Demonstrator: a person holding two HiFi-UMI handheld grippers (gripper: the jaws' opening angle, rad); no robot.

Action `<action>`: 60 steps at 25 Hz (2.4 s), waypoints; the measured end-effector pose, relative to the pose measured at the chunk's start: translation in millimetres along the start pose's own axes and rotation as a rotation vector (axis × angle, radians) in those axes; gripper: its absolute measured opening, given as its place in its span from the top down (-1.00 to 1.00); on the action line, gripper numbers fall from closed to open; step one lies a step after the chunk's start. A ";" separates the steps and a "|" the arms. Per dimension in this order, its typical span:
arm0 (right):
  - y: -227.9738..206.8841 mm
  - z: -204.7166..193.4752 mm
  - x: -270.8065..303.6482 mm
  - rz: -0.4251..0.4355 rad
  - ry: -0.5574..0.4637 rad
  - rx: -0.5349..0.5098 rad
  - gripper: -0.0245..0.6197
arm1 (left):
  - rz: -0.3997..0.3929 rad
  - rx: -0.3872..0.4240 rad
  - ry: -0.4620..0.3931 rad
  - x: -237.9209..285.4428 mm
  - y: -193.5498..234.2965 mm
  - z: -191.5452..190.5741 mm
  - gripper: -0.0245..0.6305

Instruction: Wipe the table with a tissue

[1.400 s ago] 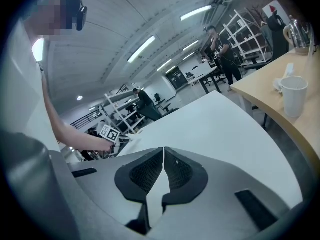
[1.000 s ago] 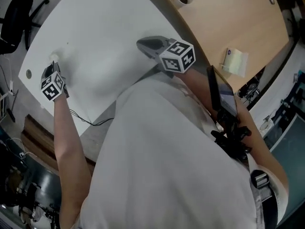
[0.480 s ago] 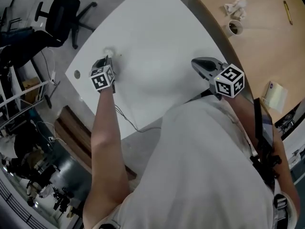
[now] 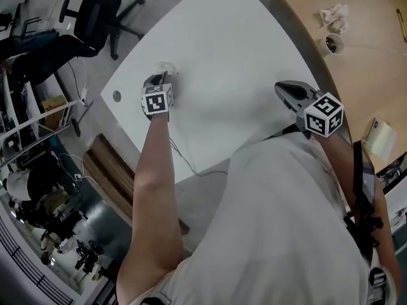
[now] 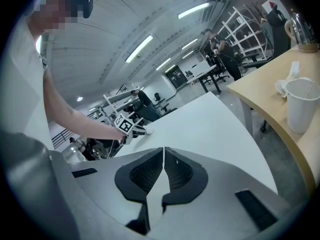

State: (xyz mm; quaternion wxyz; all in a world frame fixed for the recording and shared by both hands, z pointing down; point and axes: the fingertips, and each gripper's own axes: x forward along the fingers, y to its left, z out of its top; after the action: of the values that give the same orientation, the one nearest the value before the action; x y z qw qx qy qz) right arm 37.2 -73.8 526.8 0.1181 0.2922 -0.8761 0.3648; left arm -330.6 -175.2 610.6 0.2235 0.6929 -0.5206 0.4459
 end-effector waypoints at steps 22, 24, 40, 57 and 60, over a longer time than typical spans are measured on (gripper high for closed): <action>2.7 -5.7 1.7 0.012 0.001 0.003 0.86 | -0.293 0.145 -0.013 -22.4 -113.7 0.9 0.85; 4.9 -4.7 1.5 0.012 -0.003 0.003 0.86 | -0.310 0.138 -0.046 -29.5 -122.5 1.9 0.85; 4.5 -9.5 -6.2 -0.007 -0.002 0.003 0.86 | -0.130 0.072 -0.025 -15.8 -69.5 -5.1 0.85; 25.9 -12.9 -1.4 0.008 -0.013 -0.036 0.86 | -0.373 0.451 -0.092 -65.6 -270.8 -24.0 0.85; 26.2 -6.4 -3.9 -0.008 -0.036 -0.039 0.86 | -0.531 0.344 -0.073 -80.5 -304.0 -31.5 0.85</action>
State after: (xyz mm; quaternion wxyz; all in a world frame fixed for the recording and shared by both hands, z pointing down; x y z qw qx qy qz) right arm 24.6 -52.8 514.8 0.1094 0.2997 -0.8838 0.3421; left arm -67.7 0.0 604.9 0.1927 0.8477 -0.2462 0.4286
